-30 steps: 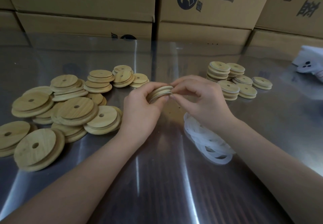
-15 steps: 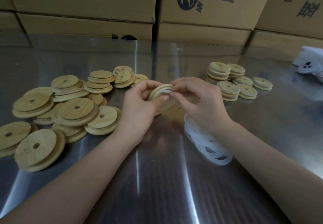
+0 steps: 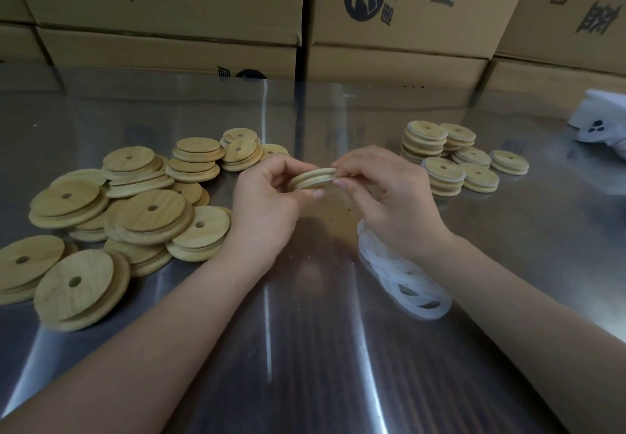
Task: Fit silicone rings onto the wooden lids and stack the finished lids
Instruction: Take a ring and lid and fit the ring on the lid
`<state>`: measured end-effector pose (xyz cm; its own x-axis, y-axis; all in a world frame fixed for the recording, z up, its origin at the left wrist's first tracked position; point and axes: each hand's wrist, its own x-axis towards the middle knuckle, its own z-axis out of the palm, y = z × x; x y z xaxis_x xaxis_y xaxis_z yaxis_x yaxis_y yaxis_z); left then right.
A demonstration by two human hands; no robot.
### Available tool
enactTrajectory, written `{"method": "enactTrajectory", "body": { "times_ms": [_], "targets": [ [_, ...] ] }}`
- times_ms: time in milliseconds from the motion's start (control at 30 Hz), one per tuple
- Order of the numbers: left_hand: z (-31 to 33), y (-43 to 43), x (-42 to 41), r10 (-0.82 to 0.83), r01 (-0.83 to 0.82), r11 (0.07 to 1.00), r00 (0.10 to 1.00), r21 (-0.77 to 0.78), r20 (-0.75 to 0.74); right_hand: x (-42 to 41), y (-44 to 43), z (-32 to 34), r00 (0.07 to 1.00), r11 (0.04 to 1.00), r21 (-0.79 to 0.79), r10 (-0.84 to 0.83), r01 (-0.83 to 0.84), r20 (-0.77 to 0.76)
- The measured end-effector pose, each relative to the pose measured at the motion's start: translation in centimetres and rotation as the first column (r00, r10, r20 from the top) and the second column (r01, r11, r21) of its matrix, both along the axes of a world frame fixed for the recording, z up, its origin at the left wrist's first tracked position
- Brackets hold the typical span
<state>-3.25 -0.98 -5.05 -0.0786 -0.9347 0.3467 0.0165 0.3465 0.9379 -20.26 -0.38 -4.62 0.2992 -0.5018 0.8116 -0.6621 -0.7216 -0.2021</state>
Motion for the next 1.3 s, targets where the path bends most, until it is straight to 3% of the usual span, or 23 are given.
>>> {"method": "enactTrajectory", "body": {
  "times_ms": [767,1133,1300],
  "targets": [
    [-0.2,0.4,-0.1,-0.021,0.021,0.999,1.0,-0.031,0.016,-0.5,0.2,1.1,0.997,0.984,0.177,0.017,-0.029,0.069],
    [-0.4,0.3,-0.2,-0.037,0.038,0.999,0.999,0.032,-0.027,-0.4,0.4,1.3,0.945,0.89,0.441,-0.042,-0.112,0.324],
    [-0.5,0.1,0.0,-0.047,0.051,0.995,0.997,0.081,-0.057,-0.5,0.3,1.3,0.875,0.827,0.514,-0.058,-0.228,0.481]
  ]
}}
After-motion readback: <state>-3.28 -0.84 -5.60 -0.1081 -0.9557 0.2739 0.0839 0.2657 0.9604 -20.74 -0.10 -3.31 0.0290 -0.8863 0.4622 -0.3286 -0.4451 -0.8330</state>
